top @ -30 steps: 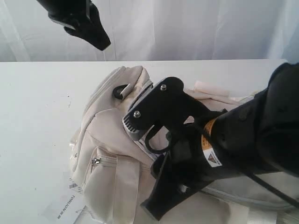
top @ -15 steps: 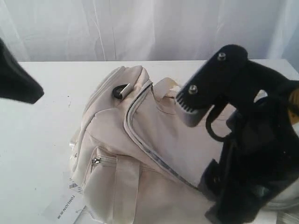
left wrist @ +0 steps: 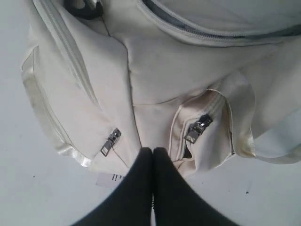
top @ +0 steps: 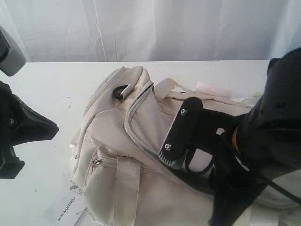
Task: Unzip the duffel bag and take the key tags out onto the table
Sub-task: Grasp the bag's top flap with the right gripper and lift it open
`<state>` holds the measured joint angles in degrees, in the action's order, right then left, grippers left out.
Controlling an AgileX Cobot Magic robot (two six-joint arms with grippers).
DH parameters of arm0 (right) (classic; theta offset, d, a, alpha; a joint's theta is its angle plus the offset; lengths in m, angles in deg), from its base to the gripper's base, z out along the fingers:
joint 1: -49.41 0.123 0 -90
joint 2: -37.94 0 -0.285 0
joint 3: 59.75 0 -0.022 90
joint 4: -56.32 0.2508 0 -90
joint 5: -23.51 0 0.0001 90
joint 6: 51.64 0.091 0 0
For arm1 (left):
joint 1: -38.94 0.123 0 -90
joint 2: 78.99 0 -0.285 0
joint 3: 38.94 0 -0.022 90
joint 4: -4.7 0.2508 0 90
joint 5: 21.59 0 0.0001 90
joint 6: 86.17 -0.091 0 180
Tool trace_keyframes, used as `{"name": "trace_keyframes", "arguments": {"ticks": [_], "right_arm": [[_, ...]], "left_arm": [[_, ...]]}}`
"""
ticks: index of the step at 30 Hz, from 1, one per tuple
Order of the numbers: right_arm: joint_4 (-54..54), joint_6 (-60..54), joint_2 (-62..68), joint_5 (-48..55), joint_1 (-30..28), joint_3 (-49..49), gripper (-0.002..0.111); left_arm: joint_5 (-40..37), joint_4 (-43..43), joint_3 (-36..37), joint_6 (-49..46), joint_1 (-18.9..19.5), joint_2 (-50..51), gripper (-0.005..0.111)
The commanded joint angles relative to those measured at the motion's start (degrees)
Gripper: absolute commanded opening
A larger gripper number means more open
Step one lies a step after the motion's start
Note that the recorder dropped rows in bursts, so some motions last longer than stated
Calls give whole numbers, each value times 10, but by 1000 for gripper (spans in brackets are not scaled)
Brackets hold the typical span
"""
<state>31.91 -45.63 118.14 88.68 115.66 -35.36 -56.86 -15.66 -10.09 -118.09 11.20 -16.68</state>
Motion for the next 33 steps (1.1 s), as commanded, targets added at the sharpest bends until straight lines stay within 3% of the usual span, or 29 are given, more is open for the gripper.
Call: {"name": "trace_keyframes", "arguments": {"ticks": [1,7,13,26,33], "right_arm": [[-48,47,0,-53,-1,3,26],[-145,100,0,-51,-1,3,0],[-348,218,2,-78,-19,0,0],[-380,193,172,-279,-279,-153,0],[-369,182,320,-350,-365,-289,0]], "left_arm": [[-3,-14,3,0,2,-5,0],[-3,-14,3,0,2,-5,0],[-3,-17,3,0,2,-5,0],[-3,-33,3,0,2,-5,0],[-3,-49,3,-5,2,-5,0]]}}
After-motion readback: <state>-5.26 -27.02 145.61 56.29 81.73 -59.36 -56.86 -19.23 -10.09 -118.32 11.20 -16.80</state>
